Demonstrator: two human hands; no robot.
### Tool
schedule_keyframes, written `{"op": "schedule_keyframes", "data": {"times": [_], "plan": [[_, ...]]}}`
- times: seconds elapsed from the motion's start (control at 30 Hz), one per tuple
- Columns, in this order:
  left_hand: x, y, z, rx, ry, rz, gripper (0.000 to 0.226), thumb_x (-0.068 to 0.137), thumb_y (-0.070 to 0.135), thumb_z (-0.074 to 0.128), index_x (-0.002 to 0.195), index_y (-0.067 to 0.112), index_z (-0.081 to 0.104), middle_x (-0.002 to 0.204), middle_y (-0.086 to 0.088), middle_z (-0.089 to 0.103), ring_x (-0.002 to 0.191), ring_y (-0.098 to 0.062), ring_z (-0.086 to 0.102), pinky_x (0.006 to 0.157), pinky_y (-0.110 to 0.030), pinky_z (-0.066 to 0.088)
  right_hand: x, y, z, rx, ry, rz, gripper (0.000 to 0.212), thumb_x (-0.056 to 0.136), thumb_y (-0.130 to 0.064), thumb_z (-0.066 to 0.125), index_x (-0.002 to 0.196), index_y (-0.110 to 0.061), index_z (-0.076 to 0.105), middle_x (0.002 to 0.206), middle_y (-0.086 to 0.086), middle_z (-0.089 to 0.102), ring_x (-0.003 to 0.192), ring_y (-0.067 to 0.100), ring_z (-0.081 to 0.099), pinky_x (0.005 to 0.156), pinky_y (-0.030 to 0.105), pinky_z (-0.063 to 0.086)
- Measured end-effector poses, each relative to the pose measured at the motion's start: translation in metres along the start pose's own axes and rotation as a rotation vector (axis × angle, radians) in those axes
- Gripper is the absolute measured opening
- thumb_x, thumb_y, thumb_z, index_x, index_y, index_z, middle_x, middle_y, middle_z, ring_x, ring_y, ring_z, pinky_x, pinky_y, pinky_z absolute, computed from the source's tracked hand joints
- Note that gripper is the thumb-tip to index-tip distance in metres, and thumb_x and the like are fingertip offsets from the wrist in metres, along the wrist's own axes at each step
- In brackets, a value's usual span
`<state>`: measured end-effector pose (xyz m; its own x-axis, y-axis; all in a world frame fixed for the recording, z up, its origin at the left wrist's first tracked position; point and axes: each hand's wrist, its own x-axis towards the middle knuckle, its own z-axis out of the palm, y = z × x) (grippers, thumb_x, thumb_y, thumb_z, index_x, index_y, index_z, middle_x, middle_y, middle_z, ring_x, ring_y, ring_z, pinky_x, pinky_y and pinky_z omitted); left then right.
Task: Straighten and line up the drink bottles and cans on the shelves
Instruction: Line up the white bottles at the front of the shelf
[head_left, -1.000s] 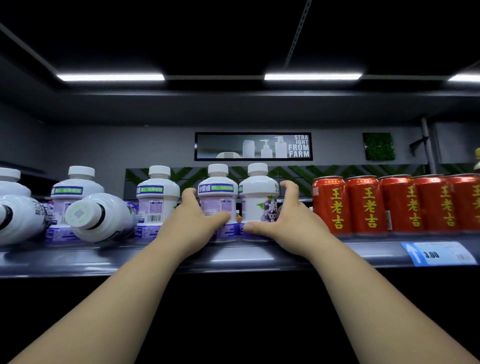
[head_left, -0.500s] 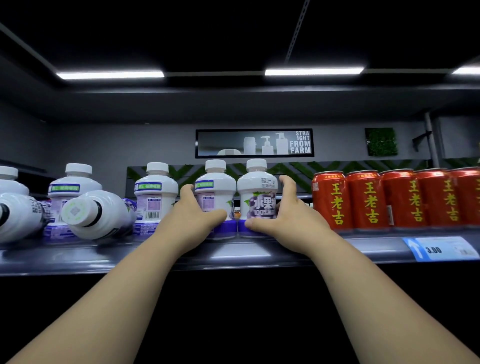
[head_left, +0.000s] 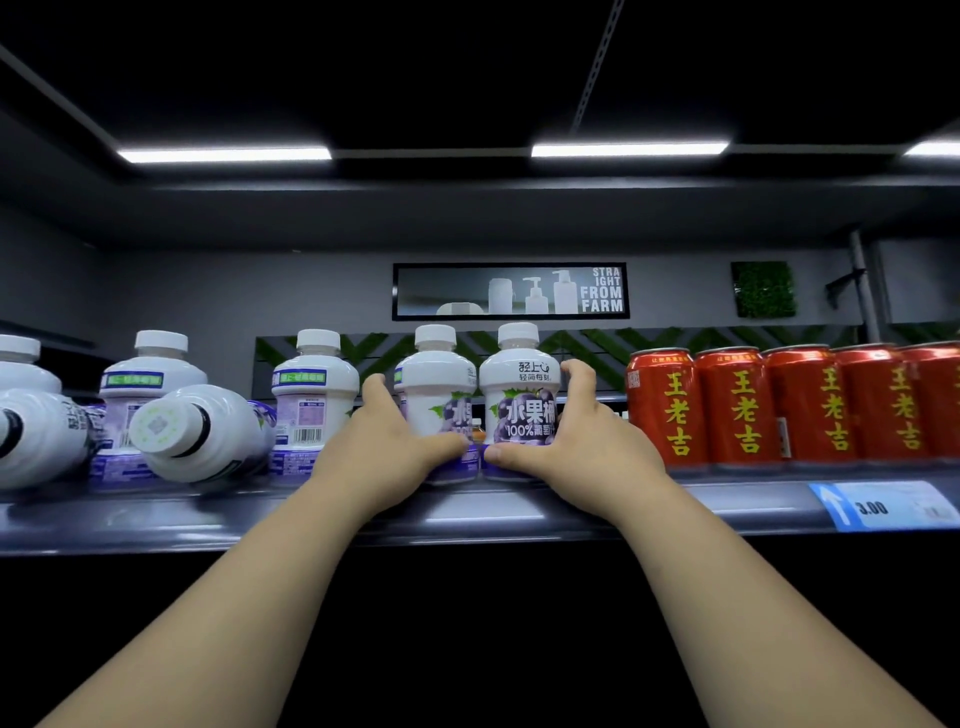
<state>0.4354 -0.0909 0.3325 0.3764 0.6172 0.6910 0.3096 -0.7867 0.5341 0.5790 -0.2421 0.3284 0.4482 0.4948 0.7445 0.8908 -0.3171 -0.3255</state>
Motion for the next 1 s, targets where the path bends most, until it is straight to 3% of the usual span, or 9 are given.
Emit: {"op": "schedule_keyframes", "data": {"times": [0.07, 0.2, 0.33, 0.5, 0.63, 0.77, 1.0], "plan": [[0.001, -0.001, -0.002, -0.032, -0.031, -0.001, 0.104, 0.05, 0.071, 0.071, 0.133, 0.023, 0.028, 0.122, 0.003, 0.062, 0.107, -0.024, 0.061, 0.095, -0.045, 0.049, 0.0, -0.001, 0.001, -0.038, 0.032, 0.004, 0.12, 0.056, -0.092, 0.06, 0.143, -0.027, 0.009, 0.129, 0.003, 0.063, 0.112, 0.027, 0.064, 0.083, 0.04, 0.052], [-0.004, 0.006, 0.001, 0.14, -0.025, 0.051, 0.124, 0.042, 0.092, 0.065, 0.132, 0.016, 0.027, 0.126, -0.002, 0.06, 0.112, -0.026, 0.06, 0.09, -0.045, 0.051, -0.001, -0.002, 0.0, -0.078, 0.035, 0.0, 0.127, 0.055, -0.097, 0.051, 0.15, -0.027, 0.002, 0.131, 0.002, 0.062, 0.114, 0.026, 0.062, 0.083, 0.039, 0.05], [0.002, -0.001, -0.003, -0.008, -0.09, 0.045, 0.111, 0.04, 0.078, 0.07, 0.128, 0.022, 0.033, 0.12, 0.003, 0.063, 0.107, -0.021, 0.061, 0.094, -0.044, 0.05, -0.001, -0.002, 0.001, -0.092, 0.062, -0.002, 0.129, 0.055, -0.096, 0.054, 0.151, -0.028, 0.0, 0.131, 0.001, 0.063, 0.113, 0.026, 0.063, 0.082, 0.039, 0.051], [0.002, -0.003, -0.001, 0.027, -0.081, 0.1, 0.103, 0.046, 0.082, 0.073, 0.126, 0.03, 0.034, 0.117, 0.016, 0.059, 0.108, -0.014, 0.06, 0.094, -0.042, 0.05, -0.003, -0.003, 0.003, -0.114, 0.092, -0.019, 0.128, 0.051, -0.099, 0.048, 0.148, -0.029, 0.005, 0.125, 0.0, 0.066, 0.109, 0.026, 0.065, 0.08, 0.04, 0.053], [0.003, -0.009, -0.002, -0.038, -0.057, 0.115, 0.108, 0.038, 0.085, 0.07, 0.125, 0.03, 0.036, 0.117, 0.013, 0.064, 0.105, -0.013, 0.064, 0.093, -0.043, 0.051, -0.004, -0.003, 0.003, -0.131, 0.118, -0.004, 0.119, 0.064, -0.089, 0.058, 0.149, -0.027, 0.004, 0.125, 0.0, 0.065, 0.109, 0.026, 0.064, 0.074, 0.036, 0.048], [-0.001, -0.005, -0.004, 0.012, -0.067, 0.131, 0.093, 0.043, 0.085, 0.067, 0.114, 0.031, 0.042, 0.107, 0.014, 0.065, 0.099, -0.014, 0.064, 0.088, -0.041, 0.052, -0.007, -0.004, 0.001, -0.171, 0.142, 0.004, 0.11, 0.07, -0.085, 0.058, 0.146, -0.025, 0.006, 0.124, 0.001, 0.065, 0.108, 0.028, 0.065, 0.073, 0.036, 0.046], [-0.007, 0.002, -0.003, 0.08, -0.017, 0.176, 0.091, 0.06, 0.079, 0.071, 0.131, 0.033, 0.036, 0.1, 0.016, 0.065, 0.1, -0.016, 0.064, 0.086, -0.04, 0.052, -0.016, 0.002, -0.005, -0.217, 0.147, 0.042, 0.106, 0.075, -0.084, 0.053, 0.148, -0.019, 0.01, 0.115, 0.005, 0.066, 0.1, 0.029, 0.066, 0.067, 0.035, 0.045]]}}
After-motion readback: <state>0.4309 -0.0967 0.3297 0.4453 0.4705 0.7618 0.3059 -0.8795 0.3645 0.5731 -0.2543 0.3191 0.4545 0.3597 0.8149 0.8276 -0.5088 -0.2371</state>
